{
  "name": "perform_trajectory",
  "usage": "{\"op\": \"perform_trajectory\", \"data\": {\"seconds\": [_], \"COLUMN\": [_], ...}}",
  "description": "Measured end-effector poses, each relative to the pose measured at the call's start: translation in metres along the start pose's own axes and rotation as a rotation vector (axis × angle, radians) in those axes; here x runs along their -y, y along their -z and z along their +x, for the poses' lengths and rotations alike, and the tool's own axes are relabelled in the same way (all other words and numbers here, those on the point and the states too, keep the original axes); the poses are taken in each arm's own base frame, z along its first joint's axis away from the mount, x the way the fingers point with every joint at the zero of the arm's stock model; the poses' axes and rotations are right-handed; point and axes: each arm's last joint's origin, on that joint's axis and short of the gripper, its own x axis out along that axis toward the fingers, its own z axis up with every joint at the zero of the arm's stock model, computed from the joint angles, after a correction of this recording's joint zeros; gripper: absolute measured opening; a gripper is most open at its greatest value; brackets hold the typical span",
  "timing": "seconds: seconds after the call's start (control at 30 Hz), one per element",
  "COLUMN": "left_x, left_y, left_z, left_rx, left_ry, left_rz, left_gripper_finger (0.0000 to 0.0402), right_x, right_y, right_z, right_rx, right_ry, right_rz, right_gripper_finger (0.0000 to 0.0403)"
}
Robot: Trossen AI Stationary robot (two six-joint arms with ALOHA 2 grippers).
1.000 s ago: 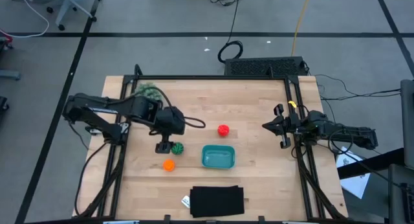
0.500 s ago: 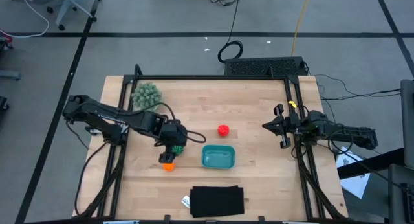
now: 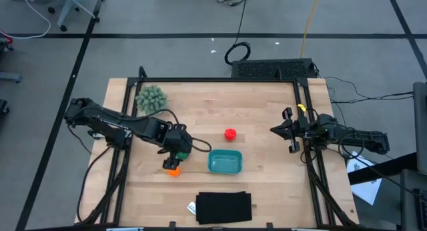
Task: Pick and placing Produce into tupperware
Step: Put the watermelon into the bin
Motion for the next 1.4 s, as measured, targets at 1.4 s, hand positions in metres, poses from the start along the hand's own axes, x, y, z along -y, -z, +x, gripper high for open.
{"op": "perform_trajectory", "data": {"seconds": [1.4], "left_x": [0.032], "left_y": [0.011], "left_z": [0.011], "left_rx": [0.069], "left_ry": [-0.297], "left_rz": [0.381], "left_gripper_finger": [0.0363], "right_x": [0.000], "right_y": [0.000], "right_z": [0.000], "right_rx": [0.000], "right_ry": [0.005], "right_rz": [0.000], "right_gripper_finger": [0.0000]}}
